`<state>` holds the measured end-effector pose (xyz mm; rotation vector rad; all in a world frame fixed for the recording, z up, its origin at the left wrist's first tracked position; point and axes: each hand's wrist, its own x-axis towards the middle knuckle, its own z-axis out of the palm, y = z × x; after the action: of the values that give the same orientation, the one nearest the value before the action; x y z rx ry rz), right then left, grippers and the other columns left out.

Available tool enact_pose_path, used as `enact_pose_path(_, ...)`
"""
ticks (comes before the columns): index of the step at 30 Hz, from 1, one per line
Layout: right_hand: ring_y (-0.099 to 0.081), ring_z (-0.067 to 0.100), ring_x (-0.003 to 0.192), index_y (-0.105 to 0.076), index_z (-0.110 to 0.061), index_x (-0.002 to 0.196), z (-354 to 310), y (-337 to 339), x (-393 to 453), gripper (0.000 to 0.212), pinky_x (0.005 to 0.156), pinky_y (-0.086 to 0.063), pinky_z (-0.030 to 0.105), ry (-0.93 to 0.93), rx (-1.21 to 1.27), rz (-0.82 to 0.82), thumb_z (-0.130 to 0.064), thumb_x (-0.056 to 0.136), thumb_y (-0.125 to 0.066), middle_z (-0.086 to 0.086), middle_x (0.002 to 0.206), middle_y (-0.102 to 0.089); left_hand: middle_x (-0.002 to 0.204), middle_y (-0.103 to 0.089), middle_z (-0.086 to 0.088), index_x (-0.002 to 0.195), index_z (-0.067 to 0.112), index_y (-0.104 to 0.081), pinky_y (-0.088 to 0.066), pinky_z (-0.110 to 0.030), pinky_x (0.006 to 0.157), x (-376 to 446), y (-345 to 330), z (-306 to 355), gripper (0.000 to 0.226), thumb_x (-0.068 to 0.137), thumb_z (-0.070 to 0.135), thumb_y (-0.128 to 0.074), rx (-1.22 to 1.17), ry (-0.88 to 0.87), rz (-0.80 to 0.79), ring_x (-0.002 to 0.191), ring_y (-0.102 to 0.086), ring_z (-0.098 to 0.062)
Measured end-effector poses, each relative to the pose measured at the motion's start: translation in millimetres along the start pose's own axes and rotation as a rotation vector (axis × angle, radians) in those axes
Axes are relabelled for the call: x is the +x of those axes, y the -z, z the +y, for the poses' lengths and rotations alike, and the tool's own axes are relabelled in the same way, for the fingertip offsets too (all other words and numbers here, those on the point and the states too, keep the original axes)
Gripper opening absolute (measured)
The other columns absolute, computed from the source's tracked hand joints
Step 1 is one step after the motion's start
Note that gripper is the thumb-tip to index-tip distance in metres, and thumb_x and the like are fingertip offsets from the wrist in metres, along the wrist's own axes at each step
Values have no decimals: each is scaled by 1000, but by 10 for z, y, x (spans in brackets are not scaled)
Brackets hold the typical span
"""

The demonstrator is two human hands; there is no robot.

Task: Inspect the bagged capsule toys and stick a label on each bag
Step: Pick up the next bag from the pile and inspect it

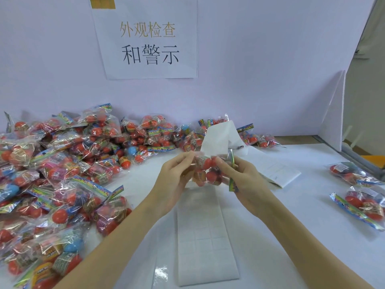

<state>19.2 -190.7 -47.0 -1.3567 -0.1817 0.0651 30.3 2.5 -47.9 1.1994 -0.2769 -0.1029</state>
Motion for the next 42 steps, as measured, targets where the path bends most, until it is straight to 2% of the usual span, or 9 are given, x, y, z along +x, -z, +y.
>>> enact_pose_path(3,-72,27,94,-75,-8,117,-10,-36,-12,44,82,-58,30,39,-33,39,-37,85,-76,20,110,-75,108,-76,-17,117,10,-76,-60,-30,69,-21,-19,-16,39,90,38,-73,133,-30,44,92,-73,-27)
enact_pose_path(6,-74,23,91,-74,-12,118,-2,-44,-14,42,80,-59,28,51,-40,50,-35,82,-77,14,106,-78,104,-78,-11,112,15,-77,-60,-25,72,-11,-15,-67,21,93,26,-75,260,-85,119,93,-74,-23)
enact_pose_path(12,-75,22,85,-81,-8,101,-23,-23,14,42,83,-61,30,61,-21,171,-40,74,-82,15,96,-78,102,-77,-15,107,13,-80,-61,-42,83,-23,-22,-5,20,88,20,-78,217,-65,97,87,-71,-22)
enact_pose_path(15,-76,23,86,-81,-4,99,-49,5,21,45,82,-60,28,57,43,176,-39,72,-86,15,95,-79,107,-77,-14,102,12,-83,-59,-29,83,-20,-40,66,27,79,25,-80,58,19,79,92,-71,-19)
enact_pose_path(22,-75,22,96,-84,-15,95,-72,16,-2,39,84,-61,36,65,-8,202,-49,90,-67,7,106,-80,97,-78,-7,98,10,-84,-59,-21,74,3,-46,110,25,77,24,-80,-67,123,132,82,-73,-13)
enact_pose_path(28,-68,10,71,-84,-22,86,-76,-33,-11,34,58,-51,21,128,-88,329,-39,103,-59,1,94,-81,102,-79,-13,102,6,-82,-59,-21,74,-7,-96,101,28,84,26,-75,39,56,155,85,-76,-17)
enact_pose_path(35,-75,28,107,-70,-13,127,-94,30,-16,41,80,-59,33,-103,-10,63,-44,102,-59,11,115,-78,103,-72,-18,107,-7,-70,-60,-24,75,12,-13,85,20,103,10,-61,107,-14,304,87,-73,-16)
enact_pose_path(39,-77,25,97,-66,-11,128,-58,28,-22,33,74,-58,25,-20,-80,-6,-27,99,-70,10,108,-79,101,-69,-14,109,3,-66,-60,-29,74,33,30,159,11,101,10,-62,-13,-22,205,87,-70,-19)
enact_pose_path(42,-67,19,82,-69,-5,119,-92,75,-16,28,66,-52,23,-32,-105,-31,-26,100,-68,7,95,-74,100,-72,-6,120,6,-70,-59,-28,68,22,20,183,36,96,32,-66,45,47,63,78,-67,-16)
